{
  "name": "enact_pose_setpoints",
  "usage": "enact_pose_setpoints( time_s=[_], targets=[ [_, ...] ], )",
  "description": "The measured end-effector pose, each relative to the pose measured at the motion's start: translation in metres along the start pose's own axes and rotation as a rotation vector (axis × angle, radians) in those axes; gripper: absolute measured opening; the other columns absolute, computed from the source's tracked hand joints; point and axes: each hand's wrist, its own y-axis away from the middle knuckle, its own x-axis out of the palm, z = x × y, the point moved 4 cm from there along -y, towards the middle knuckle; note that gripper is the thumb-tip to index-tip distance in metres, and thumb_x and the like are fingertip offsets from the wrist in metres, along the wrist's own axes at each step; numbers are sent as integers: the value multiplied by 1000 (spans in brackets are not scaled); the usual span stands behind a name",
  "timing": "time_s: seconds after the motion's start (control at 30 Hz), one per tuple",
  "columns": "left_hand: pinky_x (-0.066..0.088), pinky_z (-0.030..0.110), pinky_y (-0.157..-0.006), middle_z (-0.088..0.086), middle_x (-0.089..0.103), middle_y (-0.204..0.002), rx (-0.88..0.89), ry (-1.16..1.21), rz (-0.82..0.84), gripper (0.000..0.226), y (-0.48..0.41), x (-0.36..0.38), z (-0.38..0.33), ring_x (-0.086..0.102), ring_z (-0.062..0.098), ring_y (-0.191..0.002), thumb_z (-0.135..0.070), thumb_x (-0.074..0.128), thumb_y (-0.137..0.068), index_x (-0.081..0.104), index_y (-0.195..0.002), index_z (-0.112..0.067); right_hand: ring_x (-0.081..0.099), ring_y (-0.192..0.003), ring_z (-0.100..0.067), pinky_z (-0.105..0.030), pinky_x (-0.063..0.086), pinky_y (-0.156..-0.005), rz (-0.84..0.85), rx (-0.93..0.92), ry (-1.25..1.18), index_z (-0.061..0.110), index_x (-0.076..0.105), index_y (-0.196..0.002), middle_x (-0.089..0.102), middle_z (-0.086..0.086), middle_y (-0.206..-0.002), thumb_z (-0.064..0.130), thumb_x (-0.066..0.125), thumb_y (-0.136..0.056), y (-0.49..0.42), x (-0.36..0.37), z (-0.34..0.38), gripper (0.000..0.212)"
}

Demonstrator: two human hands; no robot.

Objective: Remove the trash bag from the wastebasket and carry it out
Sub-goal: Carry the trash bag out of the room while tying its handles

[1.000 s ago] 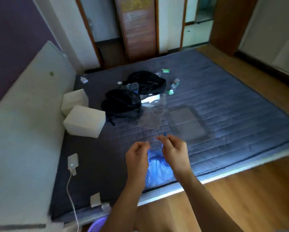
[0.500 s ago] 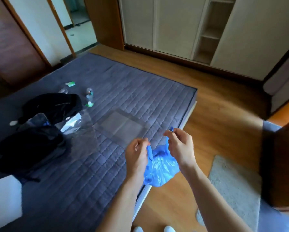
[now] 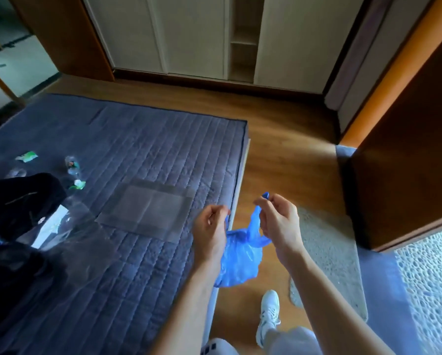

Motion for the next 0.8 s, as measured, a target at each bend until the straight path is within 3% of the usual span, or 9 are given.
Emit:
enact_pose_setpoints(
  time_s=[0.13,0.3,0.37,0.47,0.57,0.67,0.8],
  targets=[
    [30,18,-41,-10,42,-40,5,7,45,26,-7,16,-5,36,5,-38,-5,58,-92,56,-66,-8,28,-47,-16,-28,24,-49,-47,1,-27,3,42,-64,38,9,-46,20,63,-81,-15,-12,-4,32],
    [28,14,-39,-11,38,-35,11,2,97,28,-29,49,-9,33,3,-33,-3,55,-93,53,-65,-6,29,-48,-16,-28,25,-50,-79,-13,-57,-3,40,-66,39,7,-47,15,62,-84,-52,-27,-2,33],
    [29,15,-41,-11,39,-36,3,-16,101,28,-45,71,-10,34,3,-34,-4,56,-93,54,-65,-7,28,-51,-18,-31,24,-51,-81,-15,-70,3,38,-62,37,5,-48,16,61,-83,-76,-36,1,34],
    [37,21,-52,-9,52,-49,-9,-48,85,32,-75,109,-9,46,6,-47,-14,62,-92,60,-60,-20,27,-50,-16,-29,24,-50,-65,7,-77,19,36,-56,36,9,-47,15,61,-83,-116,-51,6,37],
    [40,27,-57,-8,57,-57,-6,-88,76,32,-106,154,-13,51,11,-57,-19,64,-90,62,-59,-25,26,-50,-15,-30,22,-50,-66,26,-81,23,36,-56,34,10,-49,15,59,-84,-163,-73,18,37],
    [38,26,-52,-8,55,-51,5,-85,80,30,-132,204,-28,49,8,-49,-17,63,-91,61,-61,-21,27,-50,-16,-28,24,-49,-63,22,-50,18,35,-59,35,7,-50,15,58,-84,-209,-96,34,34],
    [31,18,-40,-9,47,-41,37,-95,81,25,-163,266,-45,41,3,-37,-15,61,-93,60,-69,-10,28,-60,-23,-35,23,-52,-56,-5,-44,-6,41,-72,35,-8,-61,20,60,-82,-262,-127,57,33]
  ],
)
